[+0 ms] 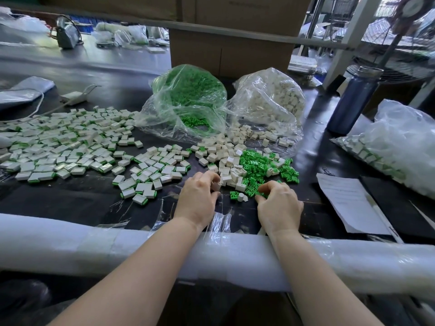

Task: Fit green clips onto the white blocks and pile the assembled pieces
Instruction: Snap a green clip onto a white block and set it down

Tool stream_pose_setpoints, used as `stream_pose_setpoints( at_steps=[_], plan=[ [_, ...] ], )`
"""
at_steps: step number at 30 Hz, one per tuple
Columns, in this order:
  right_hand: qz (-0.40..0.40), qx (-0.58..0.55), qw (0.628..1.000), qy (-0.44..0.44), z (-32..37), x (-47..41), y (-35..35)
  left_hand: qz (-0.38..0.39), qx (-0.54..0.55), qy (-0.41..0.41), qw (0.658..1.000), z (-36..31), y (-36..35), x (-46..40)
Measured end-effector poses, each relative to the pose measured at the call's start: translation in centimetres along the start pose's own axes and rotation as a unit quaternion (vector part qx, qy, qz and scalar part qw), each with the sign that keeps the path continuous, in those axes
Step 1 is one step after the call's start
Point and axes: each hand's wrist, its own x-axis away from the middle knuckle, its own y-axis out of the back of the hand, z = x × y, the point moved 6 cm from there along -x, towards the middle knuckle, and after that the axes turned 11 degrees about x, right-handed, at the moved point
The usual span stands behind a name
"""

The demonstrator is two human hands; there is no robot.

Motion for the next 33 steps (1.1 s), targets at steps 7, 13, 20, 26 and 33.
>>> stream_pose_setpoints(
  at_steps=[7, 13, 20, 26, 33],
  plan=[
    [-0.001, 0.029, 1.000, -0.005, -0.1, 0.0, 0.0, -0.011, 0.026, 0.000, 1.000, -0.3, 0.2, 0.2],
    [-0.014, 0.022, 1.000, 0.002, 0.0, 0.0, 0.0, -0.020, 0.041, -0.009, 0.999, -0.4, 0.5, 0.3],
    [-0.046, -0.063, 0.997, -0.001, -0.2, 0.0, 0.7, 0.021, 0.096, -0.019, 0.995, -0.9, 0.3, 0.7],
    [-0.007, -0.006, 1.000, -0.008, -0.2, -0.1, 0.2, 0.051, 0.109, -0.022, 0.992, -1.0, 0.0, 0.9],
    [0.011, 0.036, 0.999, 0.015, 0.4, -0.4, -0.3, 0.076, 0.131, -0.029, 0.988, -1.0, -0.4, 0.9]
  ],
)
